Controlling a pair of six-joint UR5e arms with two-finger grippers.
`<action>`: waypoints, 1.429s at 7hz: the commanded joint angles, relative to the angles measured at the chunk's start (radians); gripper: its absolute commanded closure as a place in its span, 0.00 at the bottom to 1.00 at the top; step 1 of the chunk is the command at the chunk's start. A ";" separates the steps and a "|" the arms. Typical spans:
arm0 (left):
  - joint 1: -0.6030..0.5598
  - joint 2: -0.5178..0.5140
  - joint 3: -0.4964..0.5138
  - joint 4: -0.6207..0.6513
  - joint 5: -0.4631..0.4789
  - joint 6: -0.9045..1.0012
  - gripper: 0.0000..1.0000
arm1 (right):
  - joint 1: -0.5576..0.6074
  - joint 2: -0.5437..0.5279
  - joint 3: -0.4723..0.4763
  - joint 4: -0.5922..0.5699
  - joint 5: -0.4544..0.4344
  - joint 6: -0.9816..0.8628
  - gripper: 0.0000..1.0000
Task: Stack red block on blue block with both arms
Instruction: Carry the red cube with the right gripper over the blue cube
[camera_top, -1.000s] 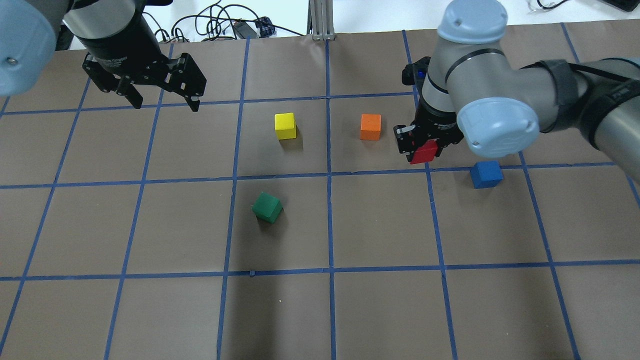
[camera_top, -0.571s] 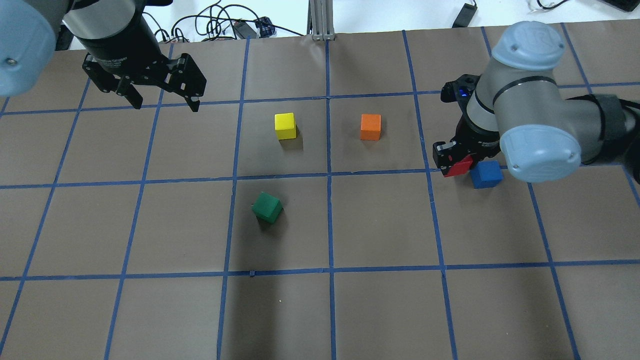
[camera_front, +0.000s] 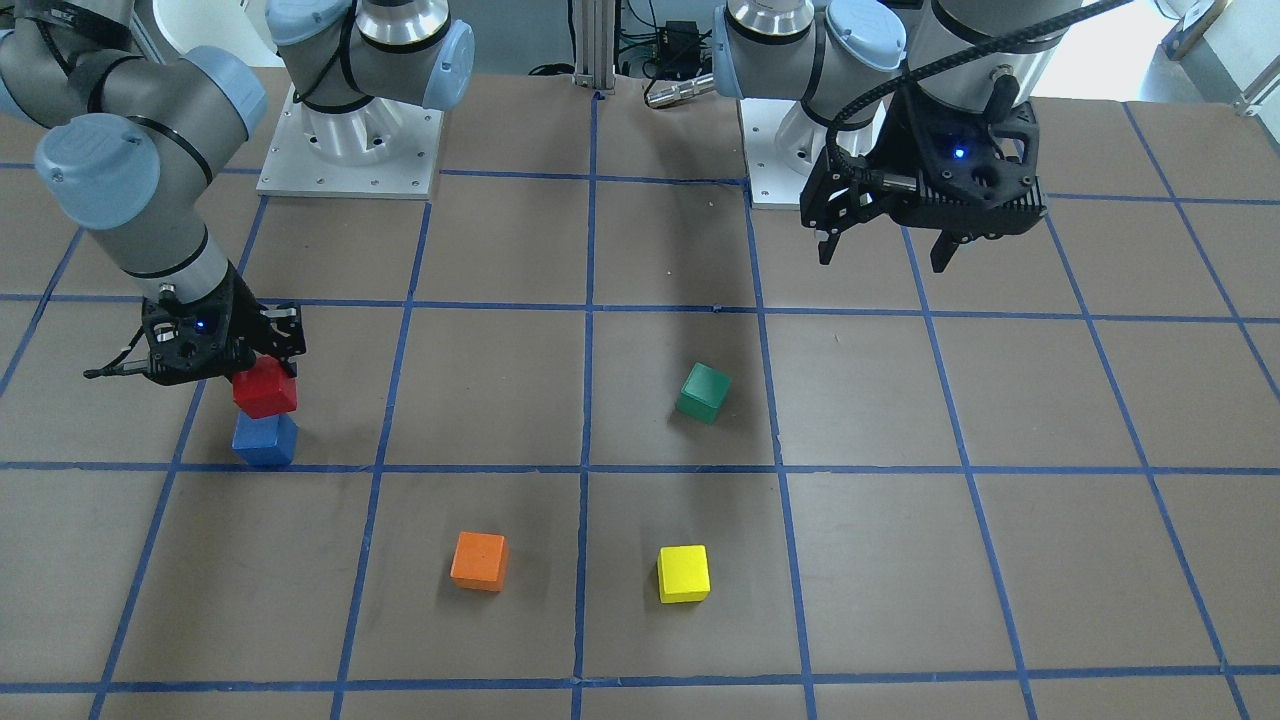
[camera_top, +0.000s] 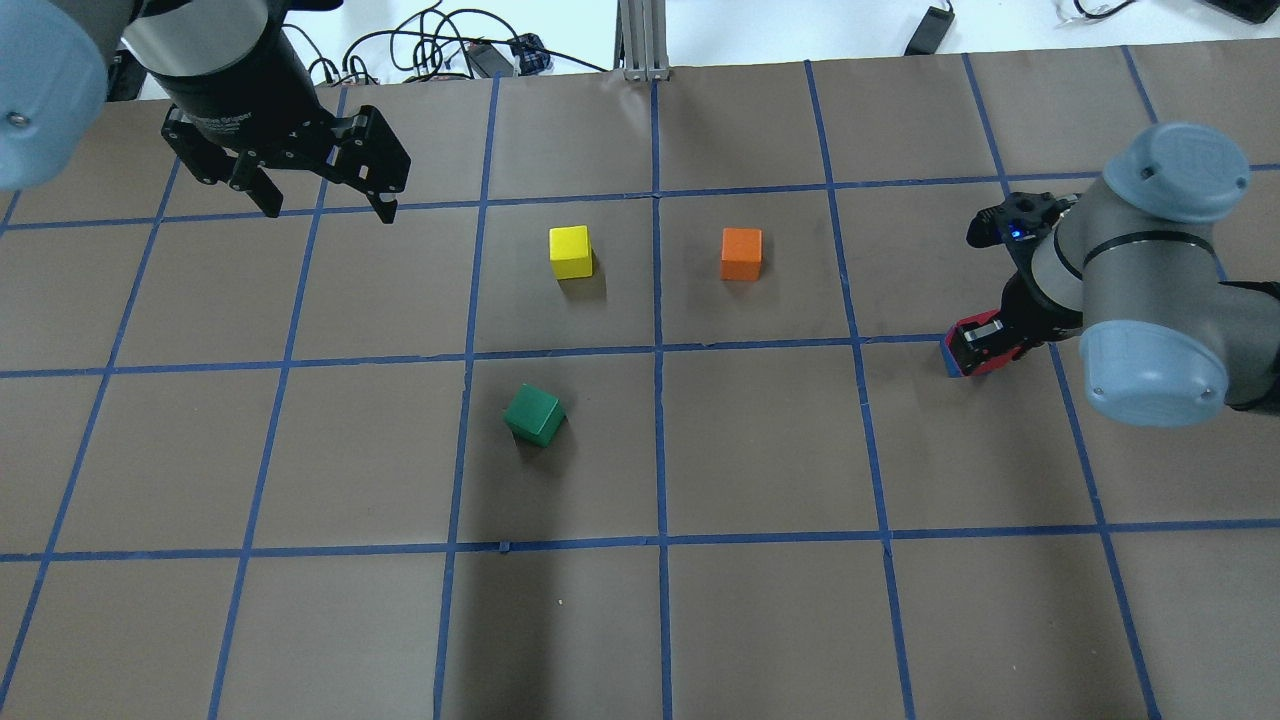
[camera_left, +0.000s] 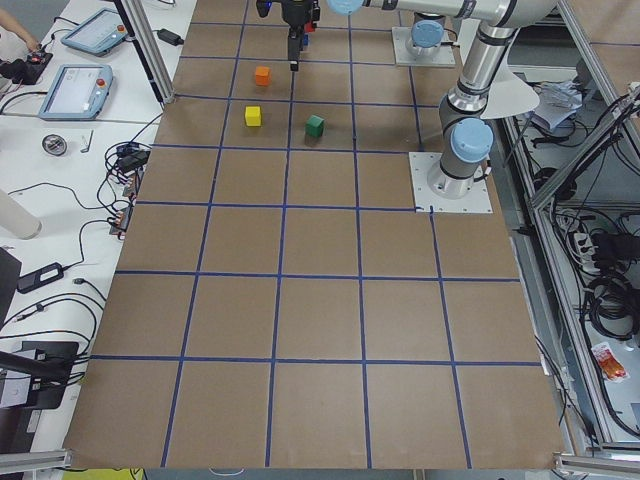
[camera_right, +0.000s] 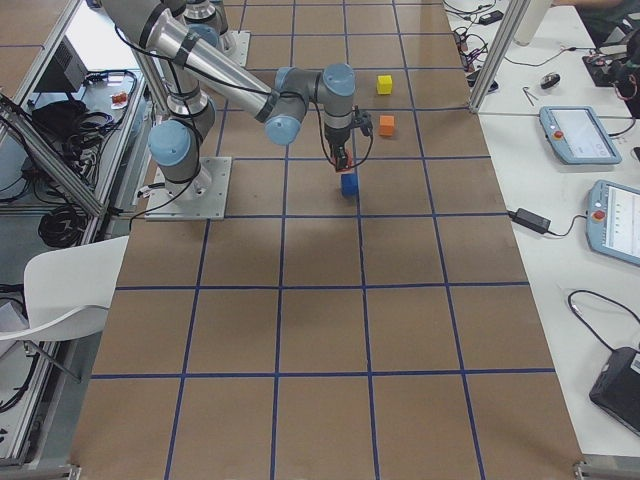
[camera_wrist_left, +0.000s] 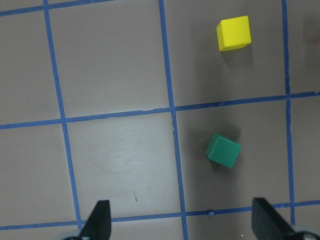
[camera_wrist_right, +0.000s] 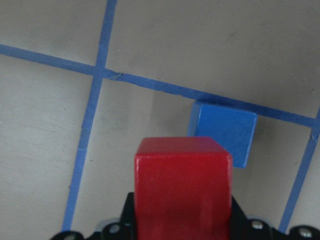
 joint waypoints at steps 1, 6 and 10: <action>0.000 0.000 -0.002 0.000 0.000 0.000 0.00 | -0.023 0.005 0.033 -0.069 0.005 -0.037 1.00; -0.001 -0.001 -0.004 -0.002 -0.002 -0.001 0.00 | -0.025 0.036 0.027 -0.108 0.008 0.076 1.00; -0.001 -0.001 -0.004 -0.002 0.000 -0.001 0.00 | -0.025 0.048 0.006 -0.121 0.006 0.096 1.00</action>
